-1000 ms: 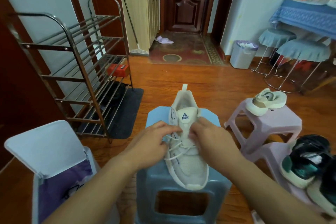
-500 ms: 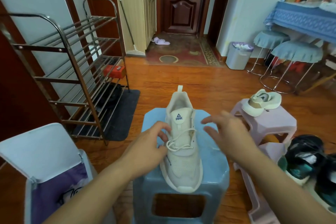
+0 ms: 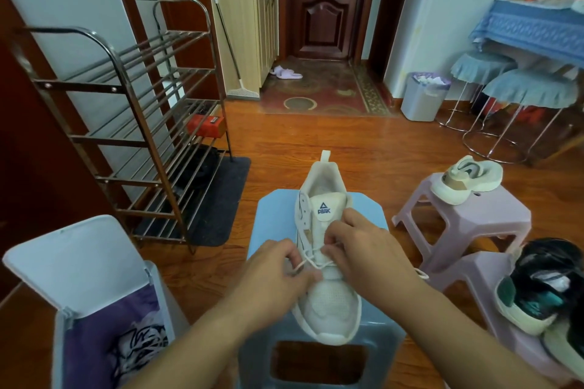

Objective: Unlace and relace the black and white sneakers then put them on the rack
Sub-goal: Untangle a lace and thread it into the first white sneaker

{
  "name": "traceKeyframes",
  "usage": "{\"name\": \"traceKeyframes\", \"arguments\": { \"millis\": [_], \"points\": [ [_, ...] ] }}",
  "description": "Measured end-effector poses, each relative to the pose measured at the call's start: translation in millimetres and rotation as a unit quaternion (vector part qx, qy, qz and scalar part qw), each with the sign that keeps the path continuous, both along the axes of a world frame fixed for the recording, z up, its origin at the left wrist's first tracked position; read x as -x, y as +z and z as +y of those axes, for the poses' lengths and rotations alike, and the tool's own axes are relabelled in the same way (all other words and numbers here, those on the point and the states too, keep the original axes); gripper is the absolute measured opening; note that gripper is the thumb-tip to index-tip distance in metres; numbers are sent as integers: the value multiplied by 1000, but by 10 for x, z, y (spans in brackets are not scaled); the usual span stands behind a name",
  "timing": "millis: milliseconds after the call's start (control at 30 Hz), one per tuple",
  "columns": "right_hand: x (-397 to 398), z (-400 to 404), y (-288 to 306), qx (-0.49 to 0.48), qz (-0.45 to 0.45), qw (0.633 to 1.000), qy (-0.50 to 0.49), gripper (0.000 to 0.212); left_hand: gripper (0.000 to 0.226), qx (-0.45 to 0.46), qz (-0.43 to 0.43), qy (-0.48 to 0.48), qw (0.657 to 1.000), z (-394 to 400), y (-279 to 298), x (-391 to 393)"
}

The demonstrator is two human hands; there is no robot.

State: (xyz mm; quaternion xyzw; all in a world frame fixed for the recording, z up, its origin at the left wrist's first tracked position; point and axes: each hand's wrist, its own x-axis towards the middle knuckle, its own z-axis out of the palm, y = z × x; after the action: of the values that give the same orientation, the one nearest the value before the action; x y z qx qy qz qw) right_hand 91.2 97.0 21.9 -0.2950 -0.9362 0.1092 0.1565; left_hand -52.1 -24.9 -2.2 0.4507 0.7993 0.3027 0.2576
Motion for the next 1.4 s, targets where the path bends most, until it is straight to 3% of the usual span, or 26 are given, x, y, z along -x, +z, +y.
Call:
{"name": "traceKeyframes", "arguments": {
  "millis": [100, 233, 333, 433, 533, 667, 800, 900, 1033, 1400],
  "points": [
    [-3, 21, 19, -14, 1, 1000, -23, 15, 40, 36, 71, -32, 996, 3, -82, -92],
    [-164, 240, 147, -2, 74, 984, -159, 16, 37, 53, 86, -30, 994, 6, -78, -87],
    [-190, 231, 97, 48, 37, 985, -164, 15, 37, 52, 98, -36, 993, 12, -29, -94],
    [-227, 202, 123, 167, 28, 973, -156, 16, 36, 45, 107, -46, 992, 0, 34, -103],
    [-411, 264, 237, 255, 48, 950, -175, 40, 34, 4, 114, -49, 992, 11, 103, -106],
    [-544, 277, 234, 204, 126, 946, -216, 40, 32, -74, 163, -47, 983, 125, 166, -156],
    [-400, 253, 118, 263, 200, 922, -202, 5, 25, -89, 182, -57, 978, 277, 129, -219],
    [-331, 156, 5, 278, 173, 930, -167, 17, 17, -112, 156, -37, 981, 374, 108, -228],
    [-291, 89, -113, 236, 147, 941, -192, 23, 17, -117, 153, -29, 981, 494, 91, -244],
    [-208, 136, -126, 284, 165, 917, -227, 19, 16, -91, 81, -49, 991, 634, 151, -199]
  ]
}}
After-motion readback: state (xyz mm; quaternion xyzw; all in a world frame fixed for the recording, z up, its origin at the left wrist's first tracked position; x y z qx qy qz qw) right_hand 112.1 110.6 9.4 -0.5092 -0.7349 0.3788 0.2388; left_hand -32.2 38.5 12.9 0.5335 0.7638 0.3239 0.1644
